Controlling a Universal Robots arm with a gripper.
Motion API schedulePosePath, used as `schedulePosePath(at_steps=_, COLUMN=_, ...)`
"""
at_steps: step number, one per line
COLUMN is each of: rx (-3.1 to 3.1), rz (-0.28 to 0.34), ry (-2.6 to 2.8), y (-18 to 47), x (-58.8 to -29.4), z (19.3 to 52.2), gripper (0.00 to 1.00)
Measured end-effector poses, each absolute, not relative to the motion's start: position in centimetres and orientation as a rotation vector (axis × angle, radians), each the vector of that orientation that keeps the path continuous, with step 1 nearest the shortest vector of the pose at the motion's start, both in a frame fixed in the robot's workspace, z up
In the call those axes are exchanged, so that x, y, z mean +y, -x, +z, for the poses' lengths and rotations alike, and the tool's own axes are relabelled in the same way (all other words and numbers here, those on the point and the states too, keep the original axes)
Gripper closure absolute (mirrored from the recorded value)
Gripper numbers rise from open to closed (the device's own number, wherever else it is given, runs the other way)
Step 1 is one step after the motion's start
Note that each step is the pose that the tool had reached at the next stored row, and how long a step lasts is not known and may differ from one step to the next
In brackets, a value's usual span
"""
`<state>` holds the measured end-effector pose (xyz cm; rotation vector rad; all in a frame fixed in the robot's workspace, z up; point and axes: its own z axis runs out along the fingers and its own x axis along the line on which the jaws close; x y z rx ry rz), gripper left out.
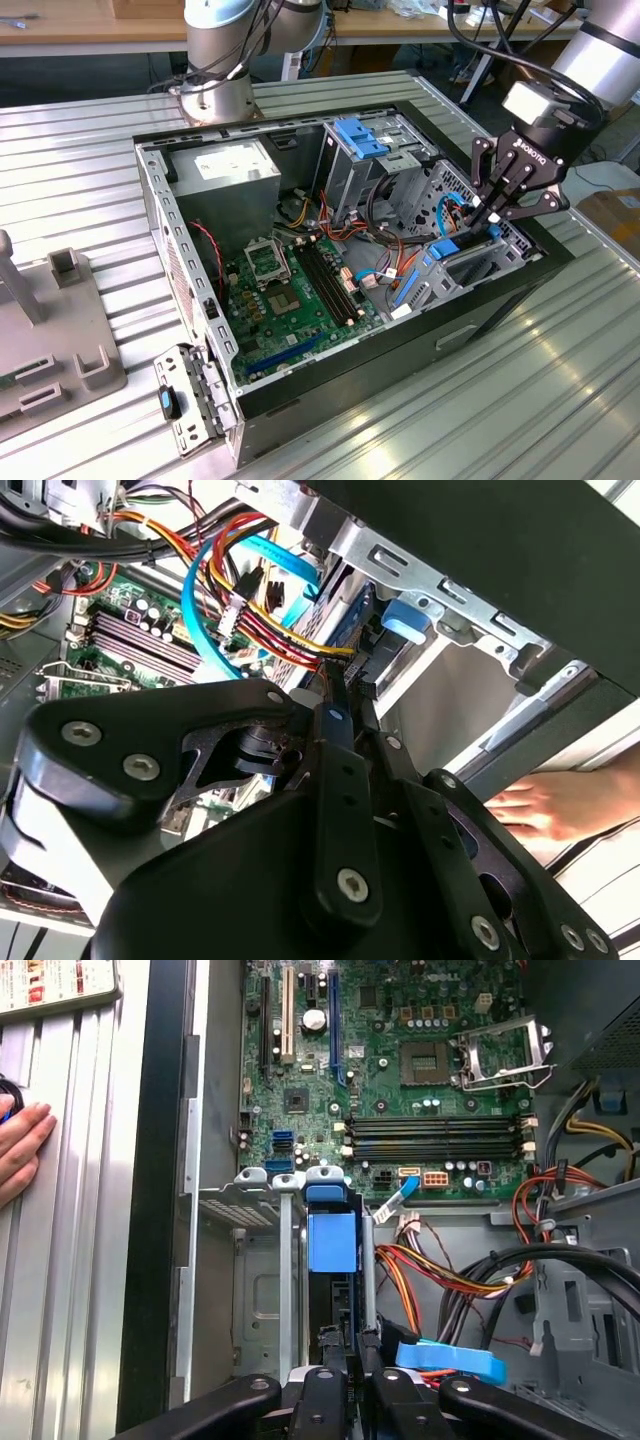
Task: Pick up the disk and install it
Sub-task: 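Insert the first disk wire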
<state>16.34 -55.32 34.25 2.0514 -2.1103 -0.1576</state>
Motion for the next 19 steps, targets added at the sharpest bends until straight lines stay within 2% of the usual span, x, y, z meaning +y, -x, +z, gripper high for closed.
schedulePosePath(at_steps=14, rx=-2.113, rz=-0.164, ry=-2.054, y=-16.34, x=-55.37, z=34.70, gripper=0.84)
schedulePosePath(at_steps=16, rx=-2.120, rz=-0.186, ry=-2.066, y=-16.35, x=-55.43, z=34.72, gripper=0.84)
schedulePosePath(at_steps=19, rx=-2.120, rz=-0.187, ry=-2.066, y=-16.34, x=-55.54, z=34.71, gripper=0.84)
